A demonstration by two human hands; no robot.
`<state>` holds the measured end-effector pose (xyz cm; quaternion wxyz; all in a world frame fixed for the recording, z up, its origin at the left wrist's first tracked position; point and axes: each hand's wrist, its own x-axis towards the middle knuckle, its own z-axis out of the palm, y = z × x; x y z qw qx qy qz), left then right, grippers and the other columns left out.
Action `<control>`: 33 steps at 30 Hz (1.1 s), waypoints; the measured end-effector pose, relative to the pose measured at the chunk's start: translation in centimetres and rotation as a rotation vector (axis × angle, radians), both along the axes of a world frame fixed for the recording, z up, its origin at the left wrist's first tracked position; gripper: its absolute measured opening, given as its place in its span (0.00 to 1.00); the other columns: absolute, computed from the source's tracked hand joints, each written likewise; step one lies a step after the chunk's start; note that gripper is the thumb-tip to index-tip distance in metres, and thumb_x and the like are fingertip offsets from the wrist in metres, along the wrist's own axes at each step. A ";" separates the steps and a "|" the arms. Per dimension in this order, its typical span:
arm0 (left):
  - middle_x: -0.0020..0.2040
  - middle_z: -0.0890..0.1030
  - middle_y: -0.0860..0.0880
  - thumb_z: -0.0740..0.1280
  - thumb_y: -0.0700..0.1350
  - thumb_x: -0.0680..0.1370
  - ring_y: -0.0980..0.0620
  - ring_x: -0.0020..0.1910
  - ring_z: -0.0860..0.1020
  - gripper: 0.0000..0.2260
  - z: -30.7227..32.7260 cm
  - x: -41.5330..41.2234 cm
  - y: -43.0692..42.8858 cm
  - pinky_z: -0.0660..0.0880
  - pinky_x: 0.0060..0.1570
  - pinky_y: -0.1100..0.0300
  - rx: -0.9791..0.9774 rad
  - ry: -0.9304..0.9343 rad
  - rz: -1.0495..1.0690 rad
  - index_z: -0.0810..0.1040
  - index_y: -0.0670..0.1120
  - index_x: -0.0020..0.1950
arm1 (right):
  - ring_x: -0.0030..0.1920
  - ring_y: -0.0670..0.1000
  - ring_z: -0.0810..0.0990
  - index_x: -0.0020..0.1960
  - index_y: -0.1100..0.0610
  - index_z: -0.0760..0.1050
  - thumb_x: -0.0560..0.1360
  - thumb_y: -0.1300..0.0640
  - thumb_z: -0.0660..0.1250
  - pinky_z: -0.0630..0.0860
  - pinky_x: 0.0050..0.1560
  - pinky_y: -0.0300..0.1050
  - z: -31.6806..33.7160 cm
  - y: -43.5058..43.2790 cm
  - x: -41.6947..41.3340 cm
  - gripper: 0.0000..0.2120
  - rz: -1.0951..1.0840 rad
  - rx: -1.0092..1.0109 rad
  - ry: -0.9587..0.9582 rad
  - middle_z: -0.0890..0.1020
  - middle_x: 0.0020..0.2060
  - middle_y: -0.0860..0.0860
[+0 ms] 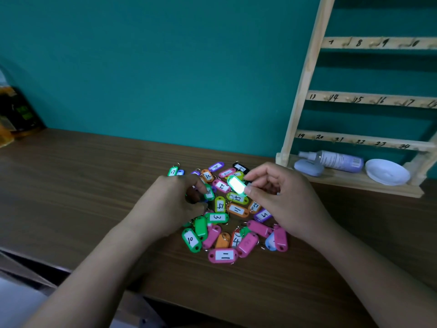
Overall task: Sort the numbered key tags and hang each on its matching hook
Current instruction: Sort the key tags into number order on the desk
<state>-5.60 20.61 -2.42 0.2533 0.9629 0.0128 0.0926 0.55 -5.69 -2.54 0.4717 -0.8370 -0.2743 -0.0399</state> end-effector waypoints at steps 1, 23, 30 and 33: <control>0.40 0.84 0.64 0.79 0.52 0.73 0.64 0.42 0.81 0.09 0.0 0.1 0.1 0.79 0.41 0.62 0.012 -0.013 0.015 0.83 0.60 0.51 | 0.47 0.40 0.85 0.55 0.43 0.82 0.79 0.54 0.77 0.75 0.47 0.37 0.0 0.0 0.0 0.09 -0.004 -0.004 -0.002 0.87 0.44 0.38; 0.48 0.81 0.60 0.75 0.48 0.80 0.66 0.44 0.76 0.05 0.6 0.8 1.9 0.66 0.42 0.73 -0.011 -0.228 0.084 0.84 0.58 0.53 | 0.47 0.37 0.84 0.53 0.44 0.84 0.78 0.54 0.77 0.76 0.45 0.34 0.3 -0.6 0.2 0.07 -0.103 -0.017 -0.034 0.86 0.42 0.38; 0.44 0.83 0.64 0.74 0.47 0.80 0.67 0.48 0.80 0.05 0.7 -0.1 0.2 0.69 0.42 0.76 -0.061 -0.185 -0.018 0.84 0.58 0.52 | 0.48 0.34 0.84 0.51 0.42 0.84 0.78 0.54 0.77 0.74 0.44 0.30 0.8 -3.5 2.0 0.07 -0.181 0.034 -0.067 0.86 0.45 0.34; 0.44 0.84 0.62 0.76 0.47 0.79 0.64 0.48 0.81 0.06 0.7 -0.5 -0.8 0.71 0.44 0.75 -0.064 -0.151 -0.097 0.85 0.58 0.51 | 0.48 0.35 0.84 0.50 0.43 0.84 0.77 0.55 0.78 0.75 0.47 0.38 0.6 -5.4 2.6 0.07 -0.229 0.049 -0.035 0.86 0.45 0.35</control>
